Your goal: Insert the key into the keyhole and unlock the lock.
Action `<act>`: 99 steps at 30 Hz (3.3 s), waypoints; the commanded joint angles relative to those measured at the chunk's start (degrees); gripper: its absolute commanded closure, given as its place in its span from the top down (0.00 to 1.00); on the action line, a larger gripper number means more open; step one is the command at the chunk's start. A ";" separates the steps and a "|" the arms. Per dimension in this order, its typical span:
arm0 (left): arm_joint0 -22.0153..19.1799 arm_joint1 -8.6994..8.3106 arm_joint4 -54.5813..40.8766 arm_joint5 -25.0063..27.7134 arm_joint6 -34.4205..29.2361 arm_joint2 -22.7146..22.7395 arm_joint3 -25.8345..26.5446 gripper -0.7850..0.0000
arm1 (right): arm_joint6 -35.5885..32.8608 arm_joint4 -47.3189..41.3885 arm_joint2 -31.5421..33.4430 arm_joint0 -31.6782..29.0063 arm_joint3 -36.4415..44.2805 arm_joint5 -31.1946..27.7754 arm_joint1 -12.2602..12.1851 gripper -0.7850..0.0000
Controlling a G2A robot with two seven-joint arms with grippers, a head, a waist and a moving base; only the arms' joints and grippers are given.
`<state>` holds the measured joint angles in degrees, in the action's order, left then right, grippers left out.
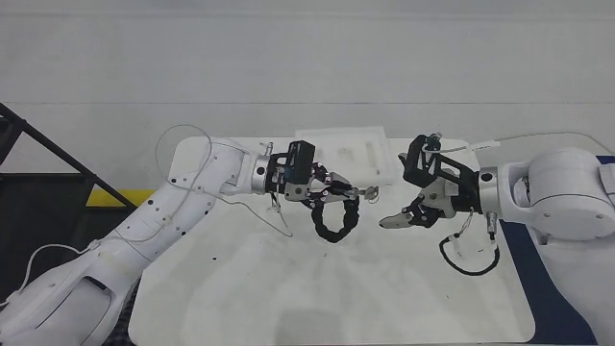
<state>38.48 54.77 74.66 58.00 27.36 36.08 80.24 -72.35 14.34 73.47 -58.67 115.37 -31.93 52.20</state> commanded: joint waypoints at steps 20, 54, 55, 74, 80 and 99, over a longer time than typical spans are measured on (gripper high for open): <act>-1.38 -0.17 -8.62 0.00 -13.29 -2.54 2.63 0.00 | 17.54 25.53 -8.56 0.99 5.54 -17.55 -5.03 1.00; -4.25 0.20 -8.88 0.00 -11.78 -5.94 1.52 0.00 | 38.48 49.58 -6.73 -3.49 9.30 -19.63 -7.56 0.00; -4.23 0.20 -8.72 0.00 -11.60 -5.93 1.48 0.00 | 38.59 49.20 -6.60 -3.68 9.09 -19.18 -7.56 0.00; -2.55 1.08 -2.92 -1.45 -8.07 -3.21 3.13 0.00 | 32.62 15.36 -3.53 -5.43 1.20 -8.49 -7.90 0.00; -1.96 1.56 -1.03 -2.71 -8.14 -2.33 4.36 0.00 | 29.96 8.44 -3.91 -6.02 -1.13 -5.13 -7.90 0.00; 0.94 2.15 5.53 -6.94 -8.86 1.11 7.21 0.00 | 25.42 -2.79 -4.75 -6.20 -5.13 -0.26 -7.56 0.00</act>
<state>39.18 56.93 80.07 51.13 18.53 37.04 87.27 -46.85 11.72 68.75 -64.91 110.36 -32.25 44.62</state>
